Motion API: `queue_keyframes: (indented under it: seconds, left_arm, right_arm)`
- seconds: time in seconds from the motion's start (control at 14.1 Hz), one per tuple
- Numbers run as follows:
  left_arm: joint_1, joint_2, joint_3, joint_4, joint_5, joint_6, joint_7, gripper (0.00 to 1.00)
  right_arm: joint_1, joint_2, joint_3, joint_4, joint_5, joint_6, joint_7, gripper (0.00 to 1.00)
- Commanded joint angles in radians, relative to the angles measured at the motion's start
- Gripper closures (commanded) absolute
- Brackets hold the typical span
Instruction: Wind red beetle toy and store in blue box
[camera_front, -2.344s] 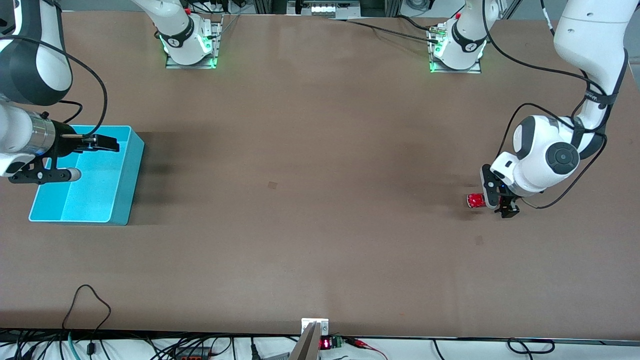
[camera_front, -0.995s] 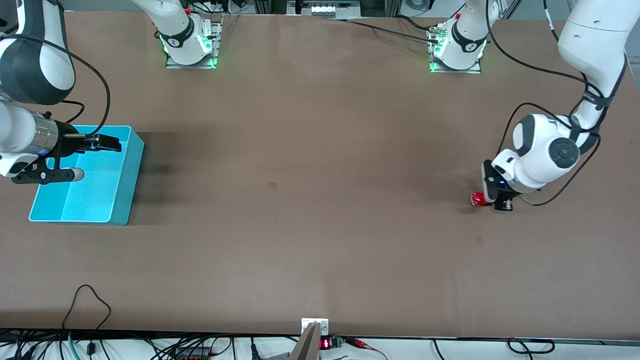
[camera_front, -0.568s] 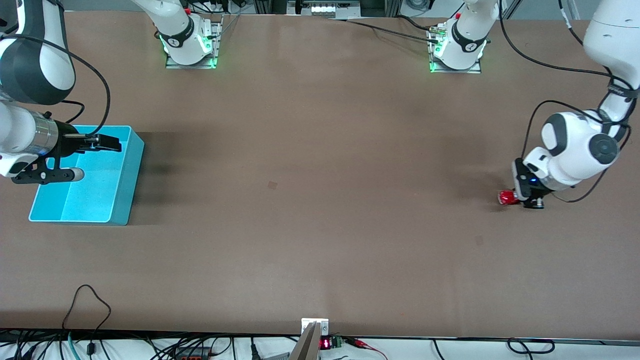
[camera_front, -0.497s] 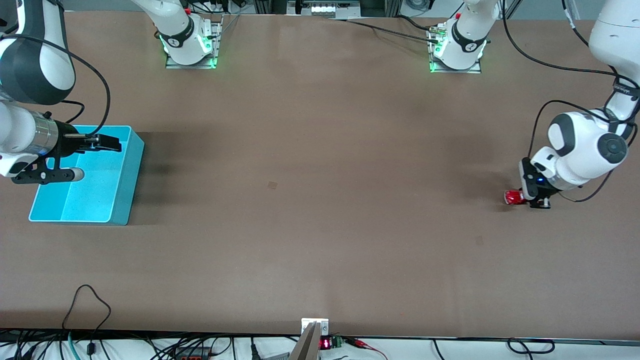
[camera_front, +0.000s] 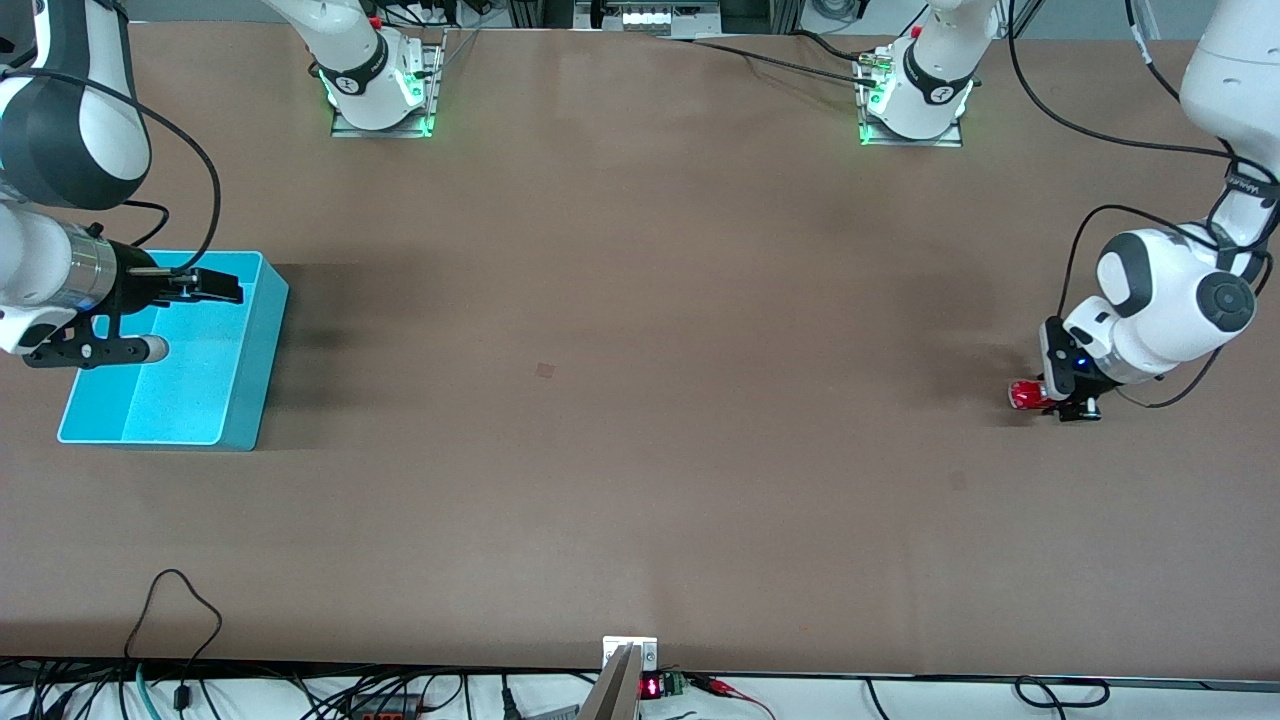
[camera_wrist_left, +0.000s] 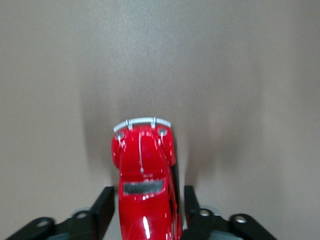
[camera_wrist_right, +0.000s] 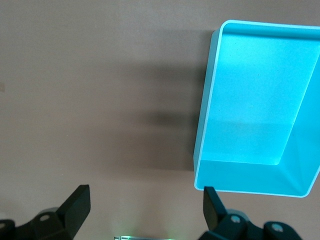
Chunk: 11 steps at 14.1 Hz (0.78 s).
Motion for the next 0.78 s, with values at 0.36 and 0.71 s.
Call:
queue_keyframes:
  seconds: [0.36,0.71]
  left_arm:
    - [0.005,-0.05,-0.047,0.034,0.02,-0.069,-0.018,0.0]
    - [0.003,-0.17,-0.115,0.081,0.018,-0.281,-0.203,0.0]
  right_arm:
    - [-0.002,-0.001,-0.001,0.011,-0.008,-0.016,-0.012,0.0]
    - [-0.005,-0.001,-0.001,0.004,-0.006,-0.016,-0.012,0.0]
